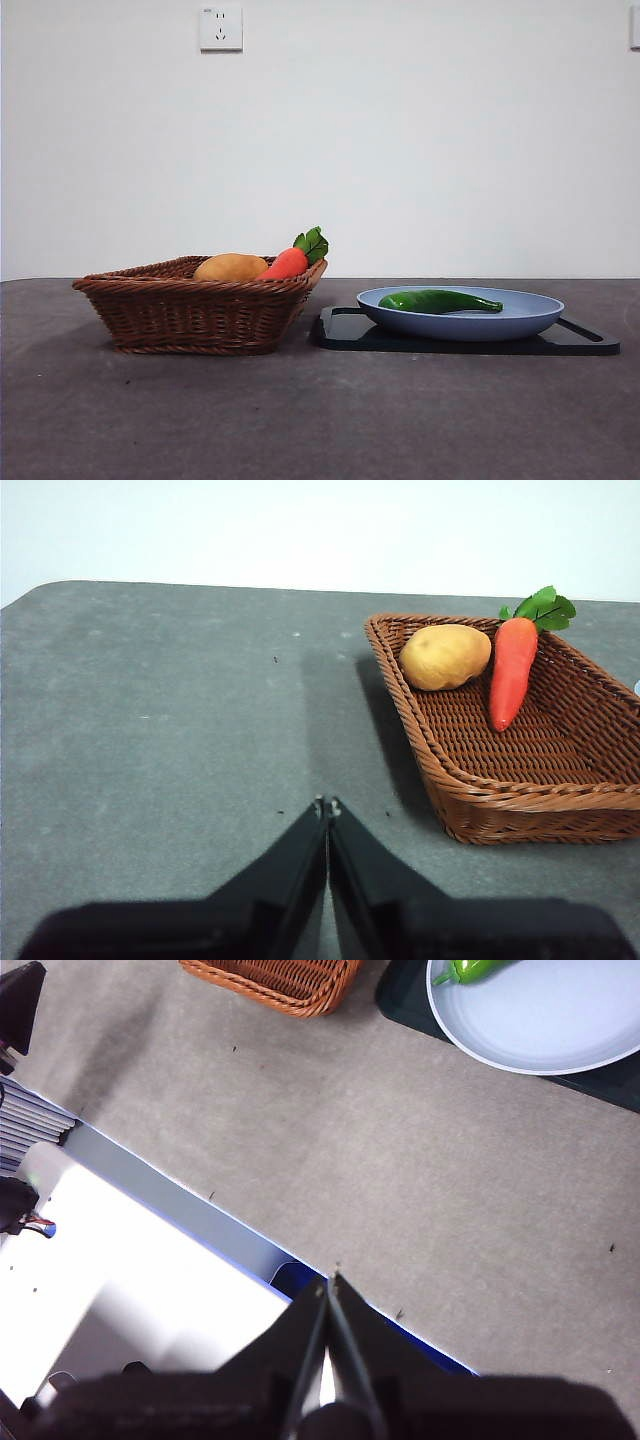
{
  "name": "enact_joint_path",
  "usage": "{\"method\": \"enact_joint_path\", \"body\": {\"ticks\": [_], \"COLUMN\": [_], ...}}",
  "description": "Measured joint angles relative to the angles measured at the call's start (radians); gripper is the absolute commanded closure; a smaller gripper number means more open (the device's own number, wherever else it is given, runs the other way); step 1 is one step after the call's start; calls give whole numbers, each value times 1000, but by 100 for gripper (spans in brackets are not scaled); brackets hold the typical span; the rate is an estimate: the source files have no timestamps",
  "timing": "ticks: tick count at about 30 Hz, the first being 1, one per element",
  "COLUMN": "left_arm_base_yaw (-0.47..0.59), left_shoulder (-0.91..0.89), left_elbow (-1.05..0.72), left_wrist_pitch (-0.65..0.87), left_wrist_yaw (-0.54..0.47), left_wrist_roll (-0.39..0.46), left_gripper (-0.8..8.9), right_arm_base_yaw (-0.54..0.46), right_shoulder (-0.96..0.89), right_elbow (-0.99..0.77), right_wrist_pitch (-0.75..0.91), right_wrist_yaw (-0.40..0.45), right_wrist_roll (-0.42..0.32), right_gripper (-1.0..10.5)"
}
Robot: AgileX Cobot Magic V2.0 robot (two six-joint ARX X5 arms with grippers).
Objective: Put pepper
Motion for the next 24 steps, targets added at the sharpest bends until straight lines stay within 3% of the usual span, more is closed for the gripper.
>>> {"method": "enact_joint_path", "body": {"ticks": [8,11,17,24], "left_arm_base_yaw": [0,0,0,0], "left_shoulder": [0,0,0,0], "left_elbow": [0,0,0,0], "left_wrist_pitch": [0,0,0,0], "left_wrist_yaw": [0,0,0,0], "left_wrist_roll": [0,0,0,0], "left_gripper": [805,805,805,805], "right_arm_base_yaw": [-6,-43,-163,-256], "right_shoulder": [0,-18,-179,-408], "right_elbow": [0,-1,-74,-358], "right_wrist_pitch": [0,13,371,815], "right_wrist_yaw": [5,27,27,27], "right_wrist_roll": [-2,-38,-27,-2], "right_gripper": [935,935,936,935]}}
